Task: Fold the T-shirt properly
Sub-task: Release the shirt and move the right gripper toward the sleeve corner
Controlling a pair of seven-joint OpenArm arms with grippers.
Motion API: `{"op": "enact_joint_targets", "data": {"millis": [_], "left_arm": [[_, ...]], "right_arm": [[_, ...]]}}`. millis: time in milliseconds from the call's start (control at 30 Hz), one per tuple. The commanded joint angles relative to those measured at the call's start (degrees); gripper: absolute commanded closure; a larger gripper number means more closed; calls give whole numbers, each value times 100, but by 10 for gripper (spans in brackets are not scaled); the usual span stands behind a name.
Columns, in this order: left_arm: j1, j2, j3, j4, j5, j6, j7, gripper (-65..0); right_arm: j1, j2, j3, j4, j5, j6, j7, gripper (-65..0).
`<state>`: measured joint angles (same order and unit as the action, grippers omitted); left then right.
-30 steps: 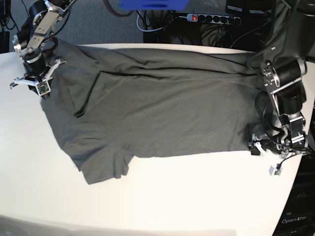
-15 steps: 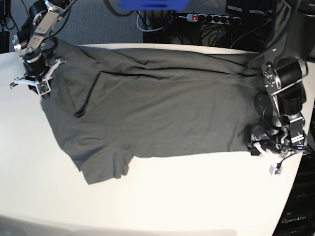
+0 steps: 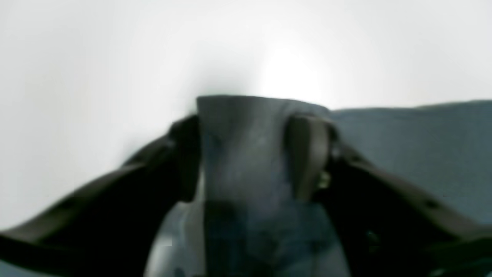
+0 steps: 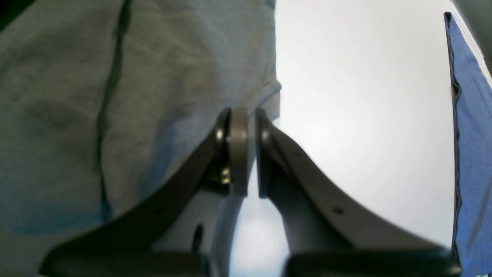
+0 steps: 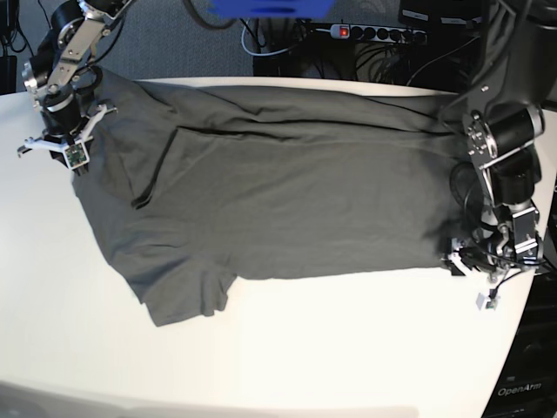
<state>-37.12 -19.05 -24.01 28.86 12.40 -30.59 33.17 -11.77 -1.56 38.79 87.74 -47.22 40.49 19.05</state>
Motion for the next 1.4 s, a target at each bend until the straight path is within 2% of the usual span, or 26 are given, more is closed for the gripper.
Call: {"op": "enact_joint_targets", "data": {"millis": [0,133,300,600,833,1067,1133,1367], "left_arm": [[-90,-34,-3,19,-5,-14,116,-272],[-90,-34,-3,19,-5,-14,125,-171],[-90,-25,-3,19,-5,-14,125,-92],[-90,-25,-3,63,-14,-40,354,-24],[-90,-16,-3,28,-14,-40,354,-19],[77,-16,-3,63,-14,-40,336,-19],[121,-16,-3,63,-14,-40,318,-19],[130,-7,-3,63,-23,-40,327,-19]], "right_arm": [[30,73,20,127,102,-49,130,-35],[30,73,20,127,102,-49,130,-35],[30,64,20,127,102,-49,130,-35],[91,73,3,144,102,-49,130,-35],[329,161,-24,575,76,-49,130,-35],[874,468,-208,575,-416,-49,122,-35],[1067,565,-366,461,-443,-49,78,-35],[2069,556,-402,-287,-460,-49,69,-36]]}}
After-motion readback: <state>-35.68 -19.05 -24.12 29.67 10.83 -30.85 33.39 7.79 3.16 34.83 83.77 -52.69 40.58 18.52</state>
